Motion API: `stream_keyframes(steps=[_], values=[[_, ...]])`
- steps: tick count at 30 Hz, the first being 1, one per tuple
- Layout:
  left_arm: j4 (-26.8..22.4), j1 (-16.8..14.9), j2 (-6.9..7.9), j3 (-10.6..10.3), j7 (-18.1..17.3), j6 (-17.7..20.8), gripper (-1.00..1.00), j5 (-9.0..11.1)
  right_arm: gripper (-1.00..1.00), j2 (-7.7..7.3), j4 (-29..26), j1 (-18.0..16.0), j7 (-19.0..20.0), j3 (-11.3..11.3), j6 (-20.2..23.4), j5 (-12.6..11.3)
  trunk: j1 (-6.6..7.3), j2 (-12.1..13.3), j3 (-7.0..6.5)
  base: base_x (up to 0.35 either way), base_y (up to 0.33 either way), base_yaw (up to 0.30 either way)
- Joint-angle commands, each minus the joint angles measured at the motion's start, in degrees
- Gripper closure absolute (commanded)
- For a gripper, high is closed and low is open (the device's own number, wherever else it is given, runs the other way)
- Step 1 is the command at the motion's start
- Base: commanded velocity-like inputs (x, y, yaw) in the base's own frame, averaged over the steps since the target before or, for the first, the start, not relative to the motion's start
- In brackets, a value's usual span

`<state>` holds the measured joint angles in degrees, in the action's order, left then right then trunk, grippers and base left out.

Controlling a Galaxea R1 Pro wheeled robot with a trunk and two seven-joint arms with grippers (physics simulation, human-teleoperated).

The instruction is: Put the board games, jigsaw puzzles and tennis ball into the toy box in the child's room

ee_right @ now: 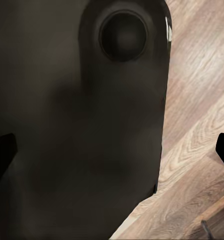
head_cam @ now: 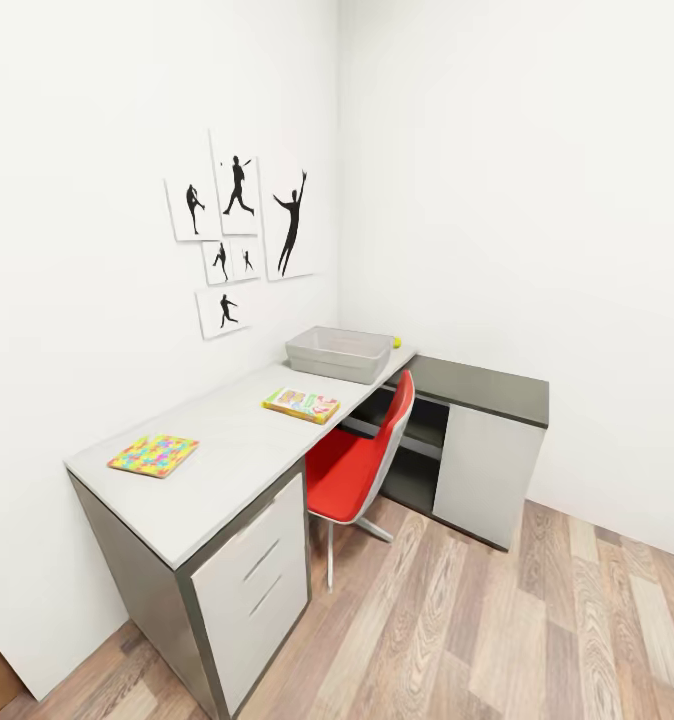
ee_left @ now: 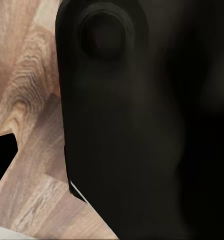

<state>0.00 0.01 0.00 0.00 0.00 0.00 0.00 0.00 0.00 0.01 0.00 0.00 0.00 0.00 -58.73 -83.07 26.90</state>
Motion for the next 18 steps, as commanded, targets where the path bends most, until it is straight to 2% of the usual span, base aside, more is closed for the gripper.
stream_keyframes(steps=[1, 3, 18], values=[[0.00, -0.01, 0.00, 0.00, 0.00, 0.00, -1.00, 0.00, -1.00, 0.00, 0.00, -0.01, 0.00, 0.00, 0.00, 0.00, 0.00, -0.01, 0.03, 0.000, 0.000, 0.000], [-0.09, 0.26, -0.44, 0.02, -0.30, -0.10, -1.00, 0.46, -1.00, 0.13, 0.00, 0.09, 0.50, -0.18, 0.07, 0.19, 0.00, -0.01, 0.03, 0.000, 0.000, 0.000], [-0.09, 0.26, -0.44, 0.02, -0.31, -0.09, -1.00, 0.44, -1.00, 0.13, 0.00, 0.11, 0.52, -0.16, 0.08, 0.19, 0.00, -0.01, 0.03, 0.000, 0.000, 0.000]])
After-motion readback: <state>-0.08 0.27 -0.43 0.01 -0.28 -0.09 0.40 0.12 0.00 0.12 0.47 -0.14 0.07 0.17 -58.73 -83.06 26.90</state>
